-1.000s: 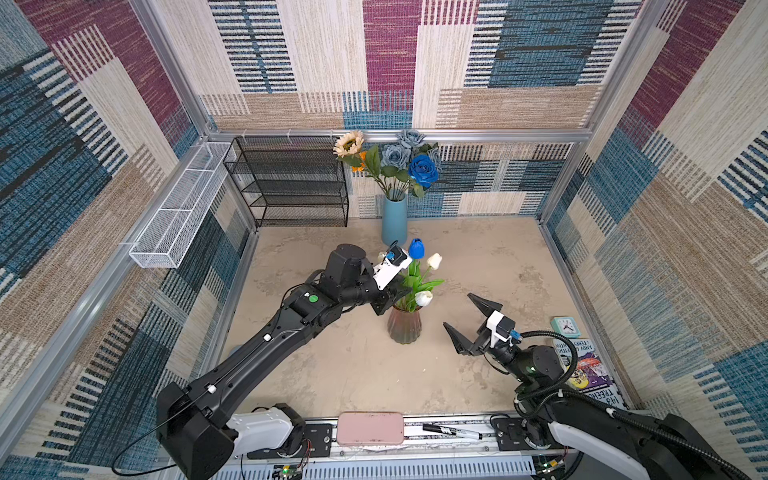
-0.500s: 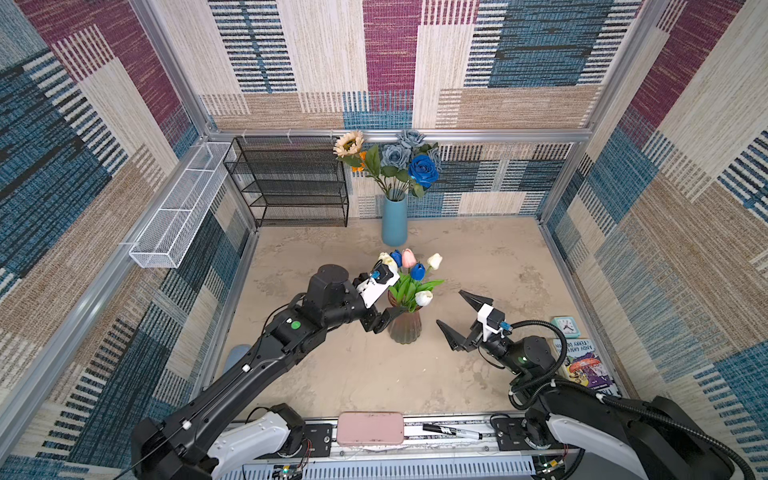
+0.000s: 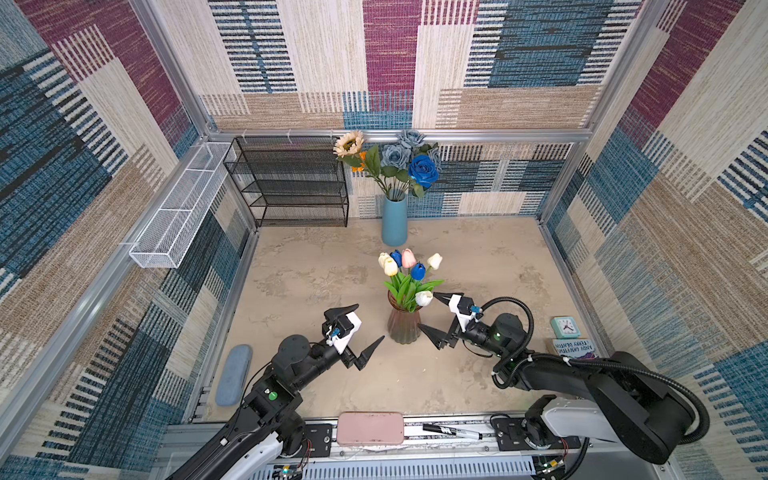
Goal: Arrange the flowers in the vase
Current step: 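Open and withdraw the left gripper while the right gripper approaches the vase, then grasp the pink vase body with the right gripper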
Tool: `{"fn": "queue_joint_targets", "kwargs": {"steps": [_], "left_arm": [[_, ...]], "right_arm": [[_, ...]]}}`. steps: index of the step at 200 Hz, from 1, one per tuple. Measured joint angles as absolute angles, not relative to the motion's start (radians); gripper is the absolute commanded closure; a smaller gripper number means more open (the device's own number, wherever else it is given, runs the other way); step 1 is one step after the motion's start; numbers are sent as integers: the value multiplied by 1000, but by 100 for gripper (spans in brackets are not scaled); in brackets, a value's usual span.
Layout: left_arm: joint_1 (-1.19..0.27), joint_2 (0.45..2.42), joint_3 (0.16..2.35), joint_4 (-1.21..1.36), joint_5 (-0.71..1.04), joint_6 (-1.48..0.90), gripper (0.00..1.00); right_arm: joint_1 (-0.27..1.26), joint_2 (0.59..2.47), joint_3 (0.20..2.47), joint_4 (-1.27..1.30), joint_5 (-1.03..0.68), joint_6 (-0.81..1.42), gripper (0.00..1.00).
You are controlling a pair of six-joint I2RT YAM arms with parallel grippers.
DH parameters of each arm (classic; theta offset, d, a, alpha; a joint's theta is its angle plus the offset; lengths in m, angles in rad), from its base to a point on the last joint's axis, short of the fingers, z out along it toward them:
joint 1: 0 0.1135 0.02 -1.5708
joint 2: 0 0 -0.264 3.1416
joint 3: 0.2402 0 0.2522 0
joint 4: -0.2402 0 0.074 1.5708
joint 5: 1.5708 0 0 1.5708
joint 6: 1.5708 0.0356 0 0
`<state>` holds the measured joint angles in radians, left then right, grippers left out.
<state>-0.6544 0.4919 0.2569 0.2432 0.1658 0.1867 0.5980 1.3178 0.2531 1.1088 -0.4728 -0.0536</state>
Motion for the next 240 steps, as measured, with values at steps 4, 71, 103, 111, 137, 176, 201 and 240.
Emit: {"fn": "queue_joint_targets", "kwargs": {"steps": [4,71,103,111,137,176,201,240], "left_arm": [[-654,495,239,256,153,183,1],[-654,610,209,394,82,175,1],[-654,613,209,415,75,175,1],[-654,611,209,415,69,175,1],[-653,601,209,414,57,175,0],[-653,591,209,414,52,175,0],[-652,591,211,414,47,176,1],[-650,609,221,414,33,179,1]], "right_arm": [[598,1333,260,1110,-480,-54,0],[605,1583,367,1225,-539,-31,0],[614,1669,414,1287,-541,-12,0],[618,1685,426,1303,-542,-9,0],[623,1732,453,1351,-541,-1,3],[625,1768,491,1393,-532,1,16],[628,1779,502,1401,-532,-2,21],[627,1782,498,1416,-525,-2,35]]}}
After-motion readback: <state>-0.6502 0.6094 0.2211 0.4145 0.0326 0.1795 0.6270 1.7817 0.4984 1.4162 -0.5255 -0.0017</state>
